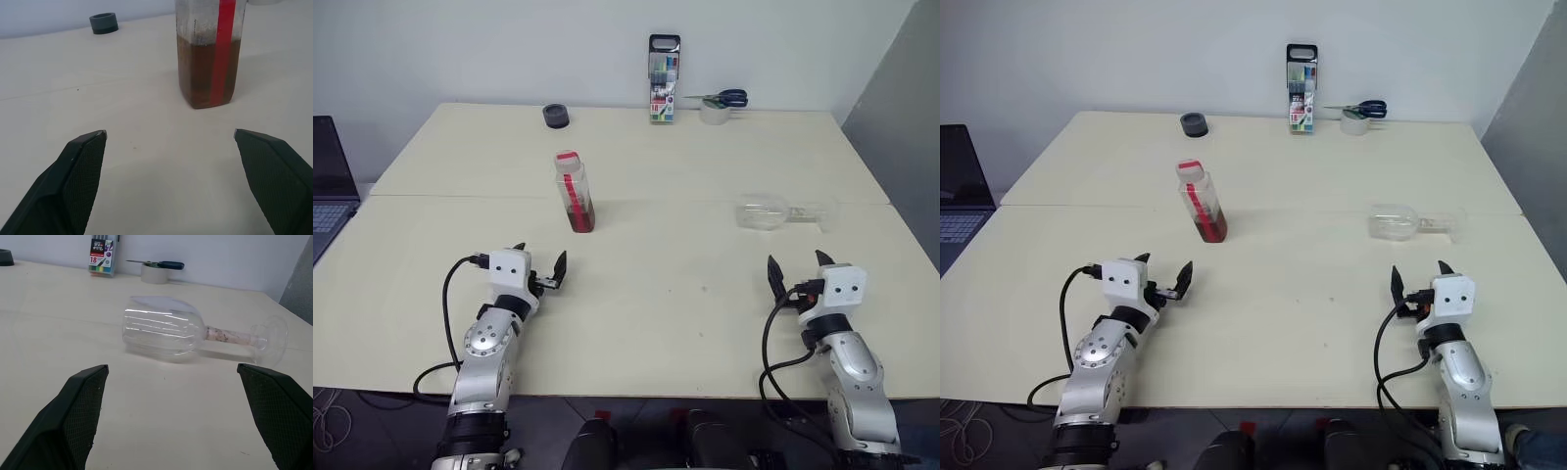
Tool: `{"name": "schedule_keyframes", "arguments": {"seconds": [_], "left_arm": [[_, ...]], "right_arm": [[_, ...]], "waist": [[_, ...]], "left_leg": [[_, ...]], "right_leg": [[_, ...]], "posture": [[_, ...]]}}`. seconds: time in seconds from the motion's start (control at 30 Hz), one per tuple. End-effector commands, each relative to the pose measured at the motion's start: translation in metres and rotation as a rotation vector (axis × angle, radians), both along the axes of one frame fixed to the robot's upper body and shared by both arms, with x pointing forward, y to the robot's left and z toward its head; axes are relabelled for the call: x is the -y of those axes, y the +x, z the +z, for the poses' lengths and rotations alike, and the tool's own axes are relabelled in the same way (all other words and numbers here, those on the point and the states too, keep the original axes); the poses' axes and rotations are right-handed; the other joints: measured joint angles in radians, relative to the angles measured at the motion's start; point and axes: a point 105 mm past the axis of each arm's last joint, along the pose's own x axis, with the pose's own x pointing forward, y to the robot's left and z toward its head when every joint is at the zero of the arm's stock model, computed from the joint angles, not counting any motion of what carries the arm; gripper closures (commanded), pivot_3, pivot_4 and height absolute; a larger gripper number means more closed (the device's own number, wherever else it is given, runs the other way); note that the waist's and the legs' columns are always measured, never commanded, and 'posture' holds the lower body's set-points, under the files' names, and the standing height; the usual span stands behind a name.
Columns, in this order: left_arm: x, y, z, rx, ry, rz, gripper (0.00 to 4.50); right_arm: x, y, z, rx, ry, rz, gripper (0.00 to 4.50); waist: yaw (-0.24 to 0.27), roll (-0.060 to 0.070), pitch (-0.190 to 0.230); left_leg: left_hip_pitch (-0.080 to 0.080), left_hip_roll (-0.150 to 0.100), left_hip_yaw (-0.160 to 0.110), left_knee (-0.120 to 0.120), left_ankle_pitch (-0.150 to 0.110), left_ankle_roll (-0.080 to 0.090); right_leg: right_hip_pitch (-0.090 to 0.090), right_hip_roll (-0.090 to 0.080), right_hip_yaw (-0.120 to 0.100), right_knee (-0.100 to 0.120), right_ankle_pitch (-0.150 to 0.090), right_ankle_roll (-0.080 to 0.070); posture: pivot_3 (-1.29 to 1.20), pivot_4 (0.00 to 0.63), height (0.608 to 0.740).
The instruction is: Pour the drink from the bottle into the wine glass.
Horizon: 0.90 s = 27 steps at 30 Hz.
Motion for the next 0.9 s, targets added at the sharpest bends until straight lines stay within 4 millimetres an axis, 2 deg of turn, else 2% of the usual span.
{"name": "schedule_keyframes", "arguments": {"seconds": [0.03,0.33,0.9], "left_arm": [[0.009,0.001,0.021,0.077,-0.003,-0.038,0.04],[0.015,0.000,0.028,0.080,-0.069,-0.069,0.04],[0.022,-0.003,0.022,0.058,-0.057,-0.149,0.04]], "right_arm": [[0.007,-0.001,0.014,0.058,-0.001,-0.022,0.00],[0.008,0.000,0.016,0.061,-0.003,-0.022,0.00],[0.001,0.004,0.015,0.066,0.002,-0.014,0.00]], "waist": [[0.000,0.000,0.000],[0.000,0.000,0.000],[0.000,0.000,0.000]], "left_leg": [[0.000,0.000,0.000,0.000,0.000,0.000],[0.000,0.000,0.000,0.000,0.000,0.000],[0.000,0.000,0.000,0.000,0.000,0.000]], "right_leg": [[0.000,0.000,0.000,0.000,0.000,0.000],[0.000,0.000,0.000,0.000,0.000,0.000],[0.000,0.000,0.000,0.000,0.000,0.000]], "posture": [[0.00,0.150,0.740],[0.00,0.150,0.740],[0.00,0.150,0.740]]}}
